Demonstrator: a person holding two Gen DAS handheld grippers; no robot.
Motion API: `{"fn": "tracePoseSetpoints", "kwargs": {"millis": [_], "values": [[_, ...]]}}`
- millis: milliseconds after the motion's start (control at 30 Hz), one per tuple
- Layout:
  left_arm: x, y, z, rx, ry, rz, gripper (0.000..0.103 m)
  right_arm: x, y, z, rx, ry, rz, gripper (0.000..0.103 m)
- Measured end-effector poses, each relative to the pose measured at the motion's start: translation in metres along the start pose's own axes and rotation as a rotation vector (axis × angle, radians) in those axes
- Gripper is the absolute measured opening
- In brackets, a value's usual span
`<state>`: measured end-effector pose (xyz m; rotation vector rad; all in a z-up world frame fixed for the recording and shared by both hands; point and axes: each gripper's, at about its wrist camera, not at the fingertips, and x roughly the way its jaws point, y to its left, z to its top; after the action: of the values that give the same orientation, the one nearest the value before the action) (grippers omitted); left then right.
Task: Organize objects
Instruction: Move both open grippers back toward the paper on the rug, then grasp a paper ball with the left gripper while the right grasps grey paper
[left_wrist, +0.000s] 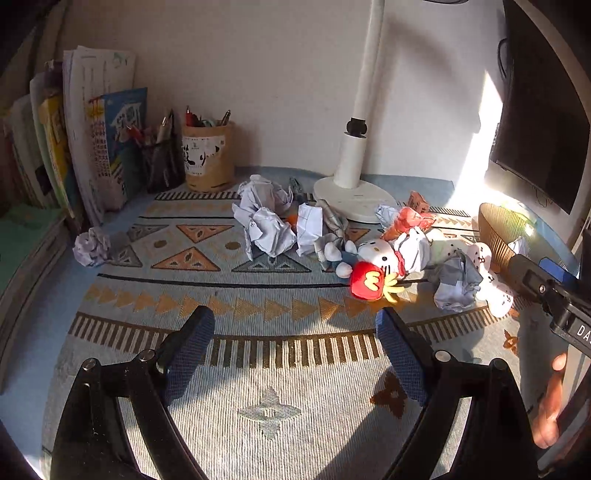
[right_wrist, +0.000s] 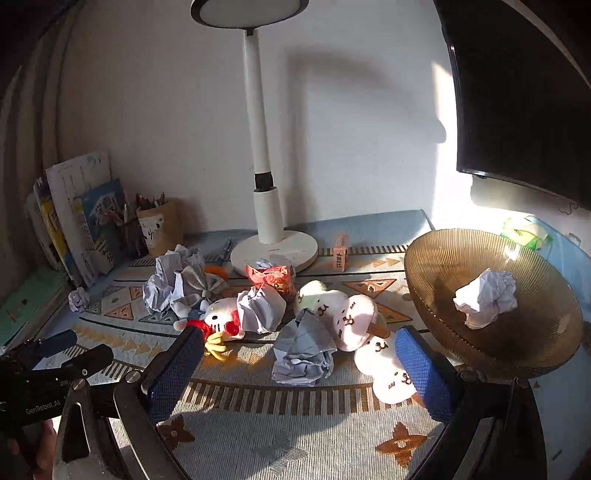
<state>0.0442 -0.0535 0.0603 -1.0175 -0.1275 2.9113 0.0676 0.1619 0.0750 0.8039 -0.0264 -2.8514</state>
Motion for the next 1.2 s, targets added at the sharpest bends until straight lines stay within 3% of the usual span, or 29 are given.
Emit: {"fn": "tracePoseSetpoints", "kwargs": {"millis": [100, 133, 200, 400, 467, 500, 567, 633, 733, 800, 967, 1033, 1133, 1200], "values": [[0.017, 0.009, -0.008, -0.038, 0.017, 0.001, 0.089, 0.024, -0.005, -0.017, 0.031, 0.085, 0.014, 0.103], [0.023, 0.011, -0.011, -0.049, 0.043, -0.002, 0.089, 0.031, -0.006, -0.019, 0.035, 0.125, 0.014, 0.094], [0.028, 0.012, -0.01, -0.052, 0.085, -0.028, 0.088, 0.034, -0.013, -0.017, 0.05, 0.134, 0.047, 0.091], [0.026, 0.016, -0.008, -0.08, 0.071, -0.052, 0.088, 0.044, -0.013, -0.018, 0.05, 0.171, 0.024, 0.087], [0.027, 0.019, 0.0, -0.094, 0.108, -0.063, 0.088, 0.048, -0.011, -0.017, 0.039, 0.186, 0.003, 0.087], [0.03, 0.021, 0.007, -0.106, 0.149, -0.08, 0.088, 0.053, -0.01, -0.016, 0.035, 0.207, -0.002, 0.086], [0.035, 0.029, 0.023, -0.141, 0.221, -0.186, 0.088, 0.065, -0.011, -0.013, 0.043, 0.254, -0.011, 0.085], [0.042, 0.038, 0.041, -0.181, 0.223, -0.244, 0.089, 0.075, -0.015, -0.01, 0.074, 0.284, -0.005, 0.083], [0.067, 0.042, 0.058, -0.13, 0.182, -0.126, 0.088, 0.085, -0.02, -0.008, 0.121, 0.3, -0.002, 0.082], [0.094, 0.045, 0.061, -0.126, 0.198, -0.071, 0.087, 0.09, -0.019, -0.007, 0.131, 0.301, -0.006, 0.081], [0.132, 0.054, 0.065, -0.181, 0.189, -0.055, 0.087, 0.098, -0.01, -0.001, 0.092, 0.283, -0.027, 0.074], [0.142, 0.053, 0.067, -0.187, 0.219, -0.066, 0.086, 0.103, -0.006, 0.0, 0.073, 0.286, -0.041, 0.059], [0.147, 0.05, 0.067, -0.177, 0.219, -0.09, 0.076, 0.106, -0.003, 0.0, 0.057, 0.292, -0.037, 0.05], [0.146, 0.047, 0.066, -0.161, 0.212, -0.092, 0.06, 0.101, -0.003, 0.0, 0.052, 0.272, -0.023, 0.048]]}}
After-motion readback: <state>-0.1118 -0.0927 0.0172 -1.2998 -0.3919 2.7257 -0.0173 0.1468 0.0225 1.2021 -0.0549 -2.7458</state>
